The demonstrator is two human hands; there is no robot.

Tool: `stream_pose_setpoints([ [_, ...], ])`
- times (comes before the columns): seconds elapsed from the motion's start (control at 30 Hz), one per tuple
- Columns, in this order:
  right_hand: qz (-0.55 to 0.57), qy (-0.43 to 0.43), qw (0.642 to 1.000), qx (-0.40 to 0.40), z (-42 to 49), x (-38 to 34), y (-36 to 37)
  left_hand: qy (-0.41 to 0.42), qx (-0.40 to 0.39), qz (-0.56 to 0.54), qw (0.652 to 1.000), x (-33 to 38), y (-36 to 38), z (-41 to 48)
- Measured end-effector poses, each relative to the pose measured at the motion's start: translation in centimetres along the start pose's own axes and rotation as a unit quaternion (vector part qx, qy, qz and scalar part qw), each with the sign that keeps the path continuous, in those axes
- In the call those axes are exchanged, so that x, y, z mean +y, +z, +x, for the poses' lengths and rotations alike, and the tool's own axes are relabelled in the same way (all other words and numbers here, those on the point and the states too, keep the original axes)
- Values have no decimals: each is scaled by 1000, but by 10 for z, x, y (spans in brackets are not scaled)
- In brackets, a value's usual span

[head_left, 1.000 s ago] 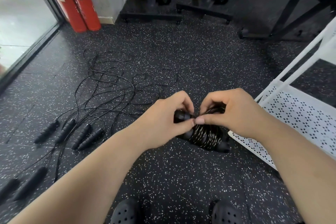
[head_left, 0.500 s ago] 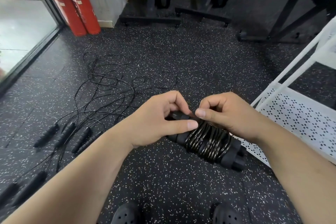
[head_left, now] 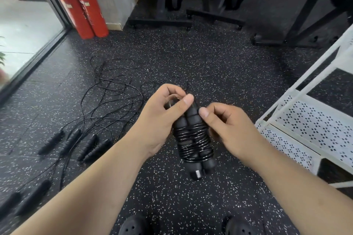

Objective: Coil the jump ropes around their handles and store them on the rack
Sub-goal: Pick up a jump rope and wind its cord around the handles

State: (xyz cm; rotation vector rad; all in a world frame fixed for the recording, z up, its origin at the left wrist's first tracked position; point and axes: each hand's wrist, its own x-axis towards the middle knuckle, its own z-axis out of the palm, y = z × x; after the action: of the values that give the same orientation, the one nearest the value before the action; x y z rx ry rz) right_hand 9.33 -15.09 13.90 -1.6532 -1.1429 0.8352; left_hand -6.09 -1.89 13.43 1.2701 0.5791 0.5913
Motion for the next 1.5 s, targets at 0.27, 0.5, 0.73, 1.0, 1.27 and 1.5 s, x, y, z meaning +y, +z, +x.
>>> stream_pose_setpoints([
  [0.27,39,-56,984,162,-8,-11,28,-111,169,-73,977,-12,36,-11],
  [0.5,-101,-104,969,201,-5,-8,27,-92,208,76,971,-17,37,-5],
  [0.73,-310,-159,912,218,-3,-1,29,-212,94,56,971,-11,57,-17],
  [1.0,-293,-81,952,-19,6,-15,-2,-291,112,-40,949,-10,63,-21],
  [1.27,-14,-14,995,-103,6,-23,-31,-224,60,-103,967,0,51,-14],
  [1.5,114,16,992,50,3,-27,-28,-167,26,-131,977,-1,47,-14],
])
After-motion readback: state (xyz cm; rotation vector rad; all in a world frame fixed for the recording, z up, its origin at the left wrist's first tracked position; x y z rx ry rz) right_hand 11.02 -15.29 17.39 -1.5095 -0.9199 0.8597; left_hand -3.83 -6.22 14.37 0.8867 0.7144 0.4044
